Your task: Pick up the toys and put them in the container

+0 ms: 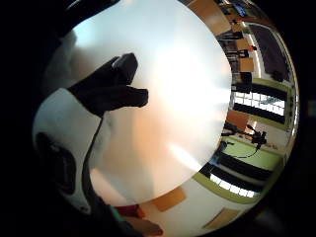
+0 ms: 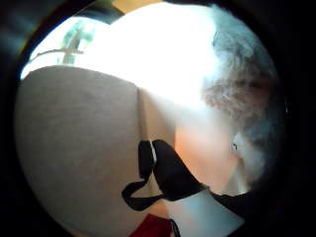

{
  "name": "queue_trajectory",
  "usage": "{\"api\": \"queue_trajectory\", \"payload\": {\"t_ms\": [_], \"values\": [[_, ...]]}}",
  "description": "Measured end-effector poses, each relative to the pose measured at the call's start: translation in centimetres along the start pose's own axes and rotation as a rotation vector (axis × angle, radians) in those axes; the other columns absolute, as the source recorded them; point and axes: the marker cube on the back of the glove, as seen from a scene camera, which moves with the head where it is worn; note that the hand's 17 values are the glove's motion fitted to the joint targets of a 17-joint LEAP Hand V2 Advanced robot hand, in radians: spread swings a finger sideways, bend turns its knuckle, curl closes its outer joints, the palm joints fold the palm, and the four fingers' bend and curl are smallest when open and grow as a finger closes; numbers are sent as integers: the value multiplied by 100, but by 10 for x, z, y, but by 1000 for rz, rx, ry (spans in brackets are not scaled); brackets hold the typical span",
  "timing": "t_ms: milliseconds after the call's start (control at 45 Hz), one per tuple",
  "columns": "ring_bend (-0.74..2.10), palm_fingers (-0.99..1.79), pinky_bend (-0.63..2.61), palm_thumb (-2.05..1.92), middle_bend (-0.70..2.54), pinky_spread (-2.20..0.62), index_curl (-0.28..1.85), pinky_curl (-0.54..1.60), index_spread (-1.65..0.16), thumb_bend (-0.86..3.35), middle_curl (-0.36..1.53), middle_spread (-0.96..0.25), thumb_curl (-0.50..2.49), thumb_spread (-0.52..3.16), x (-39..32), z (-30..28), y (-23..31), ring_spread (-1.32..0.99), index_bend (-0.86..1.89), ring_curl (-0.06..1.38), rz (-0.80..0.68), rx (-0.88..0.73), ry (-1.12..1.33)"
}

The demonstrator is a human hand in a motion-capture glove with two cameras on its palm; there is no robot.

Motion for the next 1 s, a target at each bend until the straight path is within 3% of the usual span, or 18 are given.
{"api": "queue_trajectory", "payload": {"t_ms": [67,311,466,555,577,622,644,688,755,799,888,955,999], "values": [[50,-16,142,-1,10,4,15,41,-36,-2,28,-4,24,105,-25,5,-3,4,10,30,-125,9,-89],[79,11,131,7,12,-7,20,36,-42,0,23,-7,28,114,-26,11,-1,-9,24,36,-136,-19,-34],[77,27,113,13,19,-15,30,31,-45,1,24,-14,29,123,-18,14,1,-21,51,35,-113,105,-54],[84,66,119,21,27,-29,30,31,-45,6,26,-23,31,132,-16,16,0,-30,46,34,-71,246,-44],[93,88,116,25,36,-33,29,29,-44,8,29,-26,32,133,-15,16,0,-34,44,36,-65,272,-38],[94,92,114,29,36,-37,28,28,-44,10,29,-28,34,135,-13,17,0,-36,39,35,-62,298,-30],[102,110,108,35,46,-38,31,28,-43,11,33,-30,37,129,-13,17,0,-37,43,39,-65,305,-27],[107,120,103,41,52,-40,32,28,-43,13,36,-32,41,124,-12,16,-1,-37,44,41,-67,314,-7],[112,118,101,46,57,-42,35,30,-42,13,39,-34,45,116,-9,13,-5,-38,45,45,31,318,25],[115,134,94,54,70,-42,40,30,-41,17,44,-35,49,108,-4,11,-6,-37,56,47,113,310,39],[119,137,88,57,85,-43,47,30,-41,16,51,-34,54,98,13,-2,5,-36,69,49,-4,311,5],[121,136,85,58,93,-43,52,30,-39,16,54,-34,58,93,21,-30,14,-36,77,50,33,361,-30],[122,135,84,59,97,-43,55,31,-38,15,57,-33,60,89,22,-56,25,-35,82,51,-26,409,-52]]}}
